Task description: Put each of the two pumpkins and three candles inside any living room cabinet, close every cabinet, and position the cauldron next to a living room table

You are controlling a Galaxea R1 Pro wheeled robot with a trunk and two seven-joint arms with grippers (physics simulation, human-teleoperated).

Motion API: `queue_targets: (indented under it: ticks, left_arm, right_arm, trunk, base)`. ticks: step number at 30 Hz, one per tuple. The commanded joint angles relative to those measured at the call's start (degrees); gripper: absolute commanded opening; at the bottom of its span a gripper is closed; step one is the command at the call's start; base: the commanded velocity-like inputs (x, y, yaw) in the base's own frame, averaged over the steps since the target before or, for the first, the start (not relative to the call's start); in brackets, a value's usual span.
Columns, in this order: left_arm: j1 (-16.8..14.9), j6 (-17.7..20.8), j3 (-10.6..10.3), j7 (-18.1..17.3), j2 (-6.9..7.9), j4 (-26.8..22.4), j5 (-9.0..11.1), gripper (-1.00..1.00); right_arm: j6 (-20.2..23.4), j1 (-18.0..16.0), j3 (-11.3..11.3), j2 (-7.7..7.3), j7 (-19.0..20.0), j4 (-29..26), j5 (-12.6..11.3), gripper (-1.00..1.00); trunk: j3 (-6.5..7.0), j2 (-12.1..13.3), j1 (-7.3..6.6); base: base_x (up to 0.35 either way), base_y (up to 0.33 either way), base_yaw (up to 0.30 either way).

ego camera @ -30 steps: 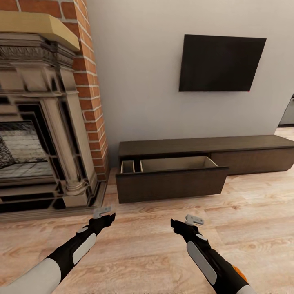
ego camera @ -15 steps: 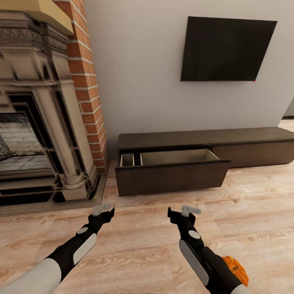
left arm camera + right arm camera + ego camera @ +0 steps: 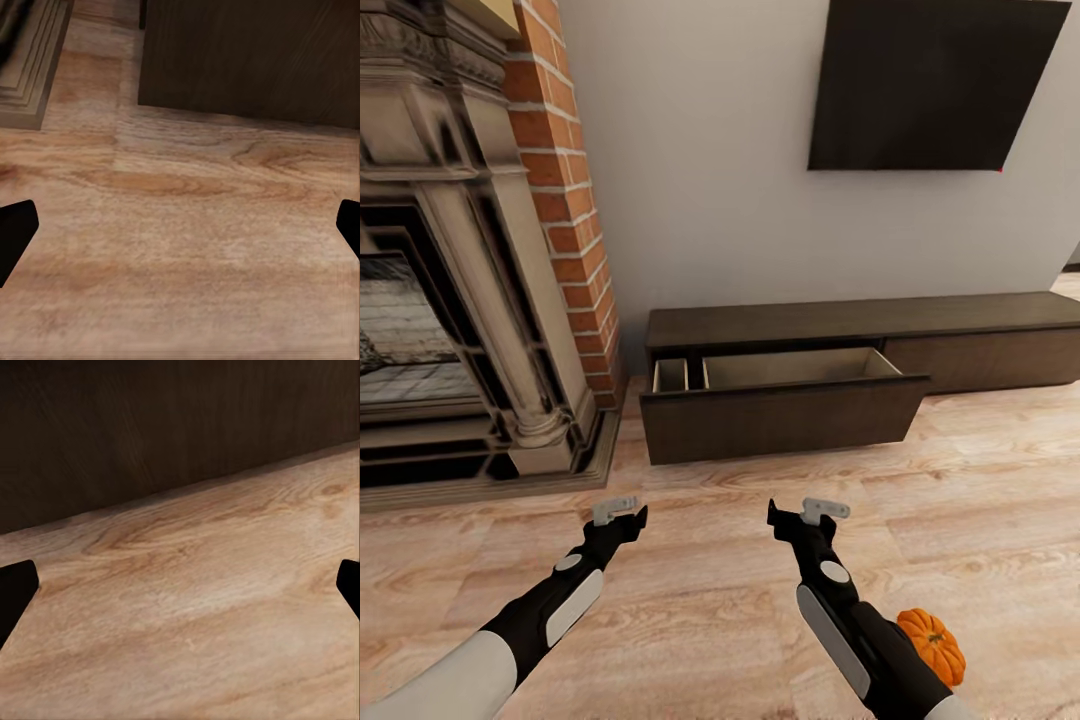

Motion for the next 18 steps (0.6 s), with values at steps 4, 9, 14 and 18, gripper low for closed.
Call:
queue_targets:
  ticks: [4, 9, 14, 18]
  left_arm:
    - [-0.1, -0.3, -0.4, 0.3, 0.03, -1.3, 0.5, 1.00]
    - [-0.1, -0.2, -0.4, 0.5, 0.05, -4.2, 0.5, 1.00]
    - [0.0, -0.2, -0.1, 0.5, 0.19, -7.0, 0.5, 1.00]
    - [0.0, 0.0, 0.0, 0.4, 0.23, -9.9, 0.5, 1.00]
  right_arm:
    - [0.3, 0.0, 0.2, -0.19, 2.9, -2.8, 0.0, 1.00]
    - [0.3, 0.0, 0.2, -0.28, 5.1, -3.0, 0.2, 1.00]
    - [0.3, 0.0, 0.2, -0.35, 5.6, -2.9, 0.2, 1.00]
    - [0.3, -0.1, 0.2, -0.09, 5.7, -2.6, 0.2, 1.00]
  trunk:
    - [-0.95, -0.1, 0.09]
    - [-2.05, -0.1, 0.22]
    - [-3.16, -0.2, 0.35]
    - [-4.05, -0.3, 0.45]
  base:
    - [0.000, 0.000, 0.000]
    - [0.000, 0.000, 0.000]
    - [0.000, 0.000, 0.000]
    - [0.000, 0.000, 0.000]
